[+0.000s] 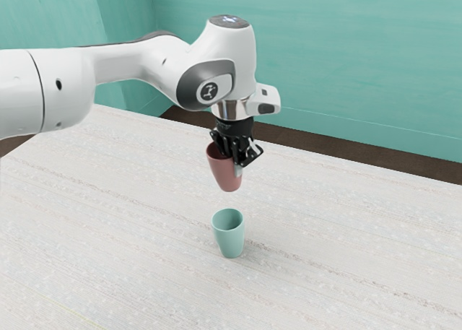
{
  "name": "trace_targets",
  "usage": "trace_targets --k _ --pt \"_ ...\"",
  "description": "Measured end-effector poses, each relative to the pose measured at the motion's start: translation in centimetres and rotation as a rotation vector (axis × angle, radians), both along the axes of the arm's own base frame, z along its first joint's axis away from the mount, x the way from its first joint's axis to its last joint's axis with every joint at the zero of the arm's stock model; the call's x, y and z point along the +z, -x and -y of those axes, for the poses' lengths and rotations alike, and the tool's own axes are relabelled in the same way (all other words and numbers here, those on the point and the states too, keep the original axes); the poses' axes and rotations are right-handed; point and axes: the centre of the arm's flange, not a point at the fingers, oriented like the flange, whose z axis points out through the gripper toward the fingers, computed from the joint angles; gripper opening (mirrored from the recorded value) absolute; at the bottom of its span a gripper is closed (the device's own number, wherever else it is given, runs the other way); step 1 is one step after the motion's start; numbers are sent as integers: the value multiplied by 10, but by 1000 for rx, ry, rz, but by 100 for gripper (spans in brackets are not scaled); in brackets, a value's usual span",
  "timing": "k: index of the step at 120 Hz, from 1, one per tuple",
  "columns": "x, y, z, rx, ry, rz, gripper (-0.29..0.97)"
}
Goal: Place the left cup onto the right cup
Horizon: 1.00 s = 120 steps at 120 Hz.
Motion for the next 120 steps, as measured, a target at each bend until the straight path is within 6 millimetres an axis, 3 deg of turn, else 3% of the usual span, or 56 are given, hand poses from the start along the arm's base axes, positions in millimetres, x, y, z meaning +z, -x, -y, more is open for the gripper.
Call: trace_targets --k 17,81,120 --pt "-10 4 2 8 -3 -9 -11" --pt "-18 7 14 21 14 16 -11" --pt "-40 11 3 58 14 -22 -11"
